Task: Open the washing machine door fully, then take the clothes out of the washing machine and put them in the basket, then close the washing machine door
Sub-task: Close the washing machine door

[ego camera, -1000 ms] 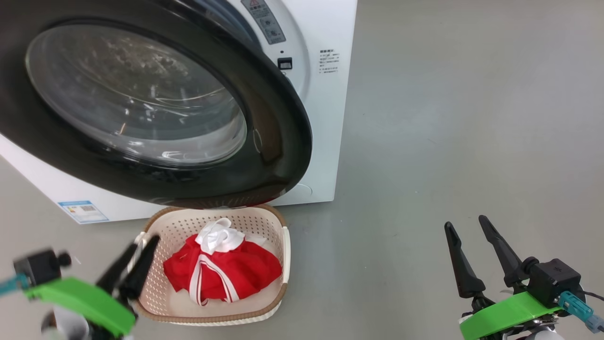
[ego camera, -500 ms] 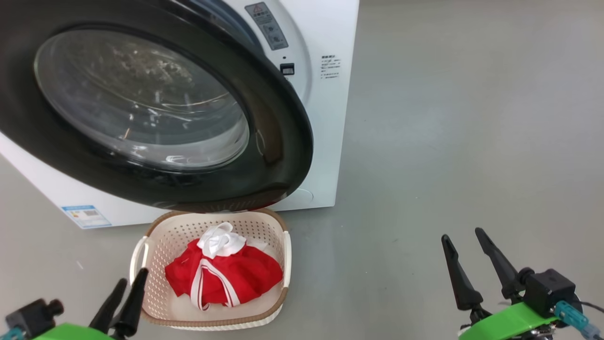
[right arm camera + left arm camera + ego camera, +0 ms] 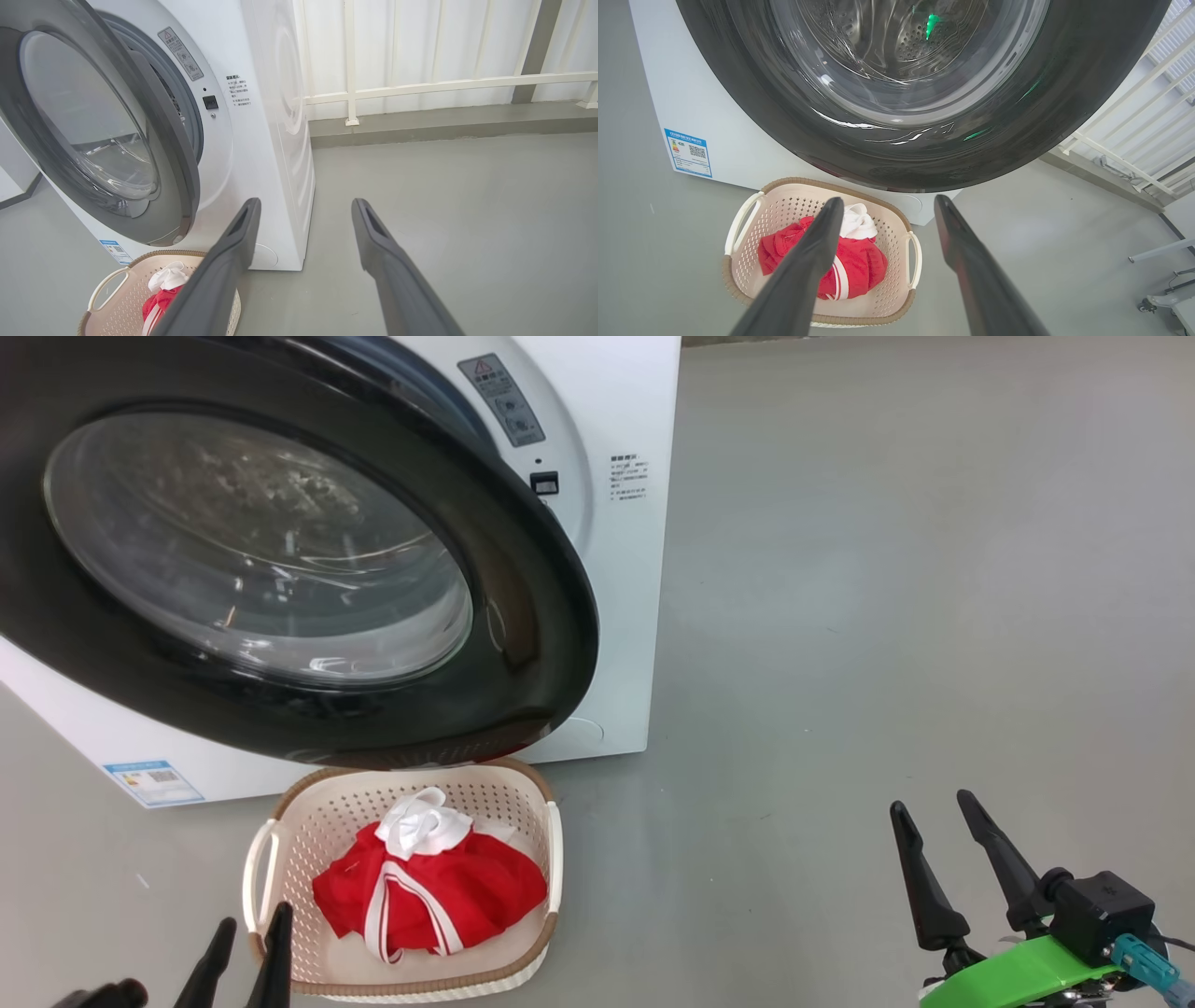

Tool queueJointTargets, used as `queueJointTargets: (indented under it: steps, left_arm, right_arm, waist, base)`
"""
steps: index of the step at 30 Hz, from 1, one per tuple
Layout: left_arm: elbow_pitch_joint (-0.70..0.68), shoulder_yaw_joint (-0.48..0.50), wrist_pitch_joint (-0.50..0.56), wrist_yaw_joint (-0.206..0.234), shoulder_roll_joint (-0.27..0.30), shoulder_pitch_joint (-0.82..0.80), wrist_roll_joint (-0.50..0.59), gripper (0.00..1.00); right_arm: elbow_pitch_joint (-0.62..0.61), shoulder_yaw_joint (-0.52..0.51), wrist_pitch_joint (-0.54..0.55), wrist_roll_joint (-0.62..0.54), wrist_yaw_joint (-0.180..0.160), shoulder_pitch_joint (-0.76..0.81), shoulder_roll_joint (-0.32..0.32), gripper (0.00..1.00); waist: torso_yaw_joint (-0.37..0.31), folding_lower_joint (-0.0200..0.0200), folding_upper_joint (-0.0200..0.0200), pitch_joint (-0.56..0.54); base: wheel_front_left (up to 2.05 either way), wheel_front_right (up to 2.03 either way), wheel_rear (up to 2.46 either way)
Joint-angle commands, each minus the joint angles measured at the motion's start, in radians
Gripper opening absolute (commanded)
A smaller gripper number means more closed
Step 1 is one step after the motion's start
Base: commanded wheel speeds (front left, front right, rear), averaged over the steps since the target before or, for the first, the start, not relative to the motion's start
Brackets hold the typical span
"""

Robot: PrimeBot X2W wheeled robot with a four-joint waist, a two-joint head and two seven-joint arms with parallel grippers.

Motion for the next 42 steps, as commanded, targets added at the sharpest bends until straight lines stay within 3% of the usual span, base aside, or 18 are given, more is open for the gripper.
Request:
queueJointTargets:
  steps: [1,5,18,29,42]
  left_arm:
    - [-0.027,0.069,-0.012,-0.006,0.000,-0.003,0.061,1.00]
    - [-0.051,0.128,-0.012,-0.006,-0.044,0.019,0.210,1.00]
    - [-0.170,0.283,-0.012,-0.006,-0.180,0.078,0.506,1.00]
    - [-0.243,0.299,-0.012,-0.006,-0.222,0.109,0.609,1.00]
    - [-0.252,0.316,-0.012,-0.006,-0.230,0.132,0.593,1.00]
  right_arm:
    - [-0.024,0.014,-0.006,0.009,0.006,0.003,-0.013,1.00]
    - [-0.027,0.008,-0.006,0.009,0.006,0.004,-0.012,1.00]
    - [-0.030,-0.002,-0.006,0.008,0.006,0.014,-0.007,1.00]
    - [-0.028,-0.009,-0.006,0.007,0.006,0.022,-0.007,1.00]
    - [-0.026,-0.012,-0.006,0.004,0.006,0.027,-0.005,1.00]
  waist:
    - [-0.003,0.0000,0.0000,-0.001]
    - [-0.005,0.0000,0.0000,0.001]
    - [-0.005,0.0000,0.0000,0.001]
    - [-0.001,0.0000,0.0000,-0.010]
    - [0.000,0.0000,0.0000,-0.020]
  base:
    - [0.00,0.00,0.00]
    - [0.00,0.00,0.00]
    - [0.00,0.00,0.00]
    - [0.00,0.00,0.00]
    - [0.00,0.00,0.00]
